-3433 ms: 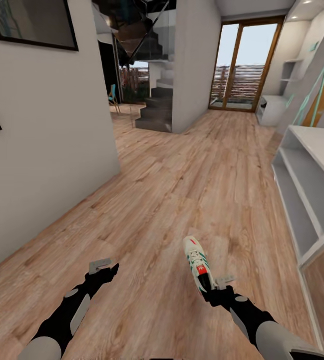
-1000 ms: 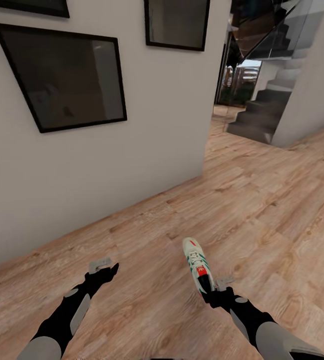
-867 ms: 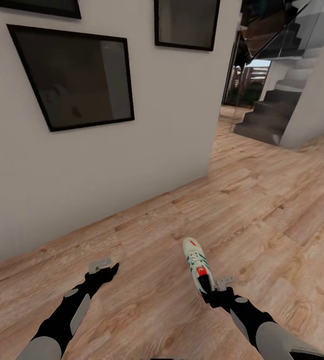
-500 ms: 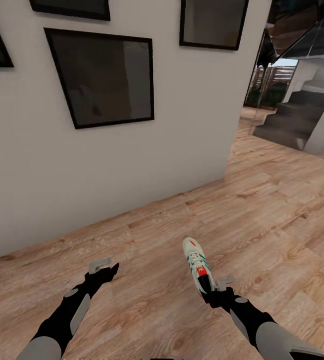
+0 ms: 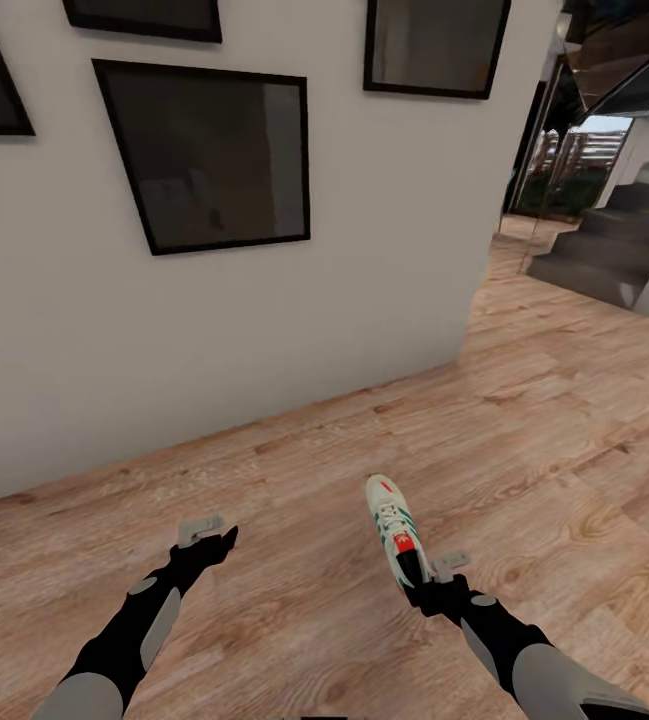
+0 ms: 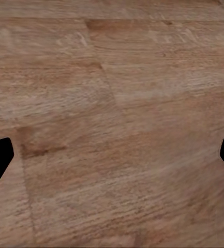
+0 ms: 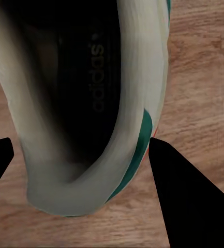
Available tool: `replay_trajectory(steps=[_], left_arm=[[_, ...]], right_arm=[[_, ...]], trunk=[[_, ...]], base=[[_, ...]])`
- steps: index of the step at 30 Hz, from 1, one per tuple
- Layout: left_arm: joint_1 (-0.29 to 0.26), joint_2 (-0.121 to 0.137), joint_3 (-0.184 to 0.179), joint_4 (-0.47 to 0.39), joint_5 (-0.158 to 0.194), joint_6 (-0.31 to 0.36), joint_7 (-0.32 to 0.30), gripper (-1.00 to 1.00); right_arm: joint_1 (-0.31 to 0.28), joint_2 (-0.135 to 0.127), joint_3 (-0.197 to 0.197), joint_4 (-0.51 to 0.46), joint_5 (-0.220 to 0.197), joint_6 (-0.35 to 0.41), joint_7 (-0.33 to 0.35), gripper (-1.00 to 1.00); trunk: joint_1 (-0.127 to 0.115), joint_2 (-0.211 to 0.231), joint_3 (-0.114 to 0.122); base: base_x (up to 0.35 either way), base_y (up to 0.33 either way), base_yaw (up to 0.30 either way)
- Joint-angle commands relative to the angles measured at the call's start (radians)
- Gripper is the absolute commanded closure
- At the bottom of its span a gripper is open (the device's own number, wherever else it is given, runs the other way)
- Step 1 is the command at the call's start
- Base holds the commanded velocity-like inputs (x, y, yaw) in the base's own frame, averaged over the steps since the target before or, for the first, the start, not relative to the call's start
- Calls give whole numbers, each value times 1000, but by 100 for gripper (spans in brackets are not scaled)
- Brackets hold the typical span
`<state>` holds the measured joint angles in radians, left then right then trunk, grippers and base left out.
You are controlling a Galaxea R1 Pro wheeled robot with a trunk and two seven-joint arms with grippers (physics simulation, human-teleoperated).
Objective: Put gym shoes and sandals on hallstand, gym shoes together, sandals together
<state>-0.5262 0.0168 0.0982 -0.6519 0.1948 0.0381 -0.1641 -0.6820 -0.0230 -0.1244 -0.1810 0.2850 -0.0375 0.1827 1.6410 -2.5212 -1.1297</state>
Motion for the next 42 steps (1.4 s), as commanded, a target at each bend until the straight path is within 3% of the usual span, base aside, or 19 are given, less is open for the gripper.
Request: replay_trajectory(steps=[1, 26, 34, 42], left_arm=[[0, 0, 0, 0, 0, 0, 0, -100], [0, -2, -1, 1, 0, 2, -1, -100], [0, -2, 0, -1, 1, 3, -2, -100], [0, 1, 1, -1, 3, 3, -2, -100]], right_arm=[[0, 0, 0, 0, -1, 0, -2, 100], [0, 2, 6, 7, -1, 0, -2, 100], [0, 23, 7, 13, -1, 0, -2, 100], [0, 26, 28, 28, -1, -1, -2, 100]], trunk=[[0, 0, 0], [0, 0, 0], [0, 0, 0], [0, 0, 0]], base=[[58, -138, 36], [5, -12, 265], [0, 0, 289], [0, 0, 289]])
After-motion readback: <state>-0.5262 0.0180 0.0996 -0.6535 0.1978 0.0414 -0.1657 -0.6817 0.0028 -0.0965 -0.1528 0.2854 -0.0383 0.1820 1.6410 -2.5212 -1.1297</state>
